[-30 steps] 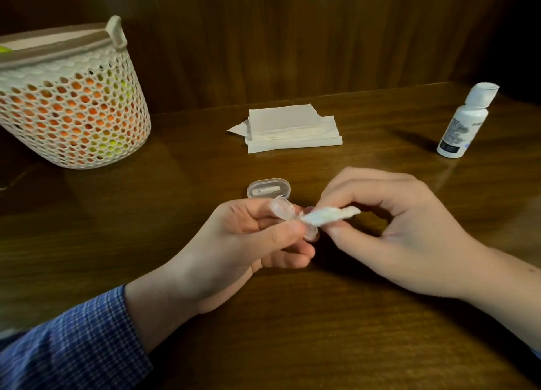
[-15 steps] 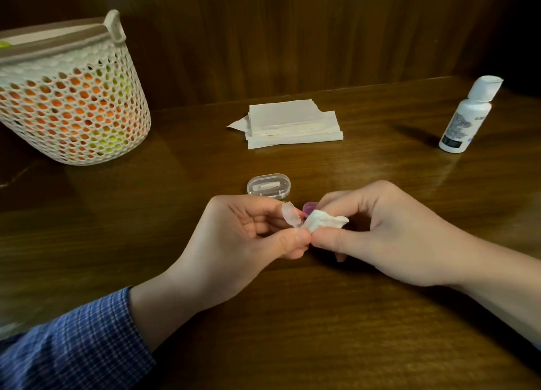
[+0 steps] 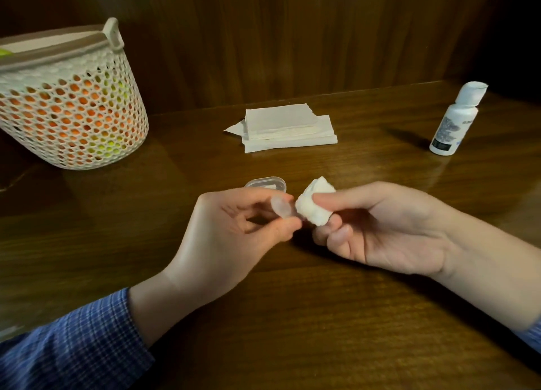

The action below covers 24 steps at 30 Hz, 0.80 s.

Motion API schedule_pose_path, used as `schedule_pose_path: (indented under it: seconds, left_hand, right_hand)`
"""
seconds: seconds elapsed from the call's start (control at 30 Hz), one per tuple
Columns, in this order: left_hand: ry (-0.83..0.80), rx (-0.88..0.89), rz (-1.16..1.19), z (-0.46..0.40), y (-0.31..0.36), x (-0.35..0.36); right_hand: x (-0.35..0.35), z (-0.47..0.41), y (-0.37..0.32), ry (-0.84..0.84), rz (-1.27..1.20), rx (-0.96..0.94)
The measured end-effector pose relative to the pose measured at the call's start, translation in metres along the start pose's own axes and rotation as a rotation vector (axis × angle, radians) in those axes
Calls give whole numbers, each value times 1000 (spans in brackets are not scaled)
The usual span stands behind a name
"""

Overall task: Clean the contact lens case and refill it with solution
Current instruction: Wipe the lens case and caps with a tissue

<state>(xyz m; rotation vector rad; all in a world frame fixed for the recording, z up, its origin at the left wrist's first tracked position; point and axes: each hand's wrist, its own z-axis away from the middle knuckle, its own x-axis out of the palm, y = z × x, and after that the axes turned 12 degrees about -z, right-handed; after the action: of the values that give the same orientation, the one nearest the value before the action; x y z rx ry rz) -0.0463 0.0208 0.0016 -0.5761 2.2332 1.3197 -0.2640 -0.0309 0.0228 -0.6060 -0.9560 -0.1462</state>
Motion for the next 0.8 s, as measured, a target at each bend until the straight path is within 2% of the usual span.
schedule_pose_path:
  seconds: [0.07, 0.13, 0.2, 0.23, 0.3, 0.5, 0.8]
  left_hand:
    - [-139, -281, 364, -6, -3, -5]
    - [-268, -448, 651, -10, -6, -8]
    - [-423, -485, 811, -12, -5, -9]
    - [-501, -492, 869, -12, -4, -9]
    - [-621, -528, 957, -12, -3, -9]
    - [-758, -637, 1092, -13, -4, -12]
    - [-727, -661, 1084, -14, -6, -11]
  right_hand:
    - [3, 4, -2, -17, 85, -126]
    - [3, 10, 0, -21, 615, -440]
    - [0, 13, 4, -3, 1199, -839]
    - [-2, 13, 7, -35, 1376, -986]
    - [-3, 10, 12, -123, 1546, -1150]
    - [-8, 5, 10, -218, 1686, -1179]
    - [-7, 4, 12, -233, 1760, -1113]
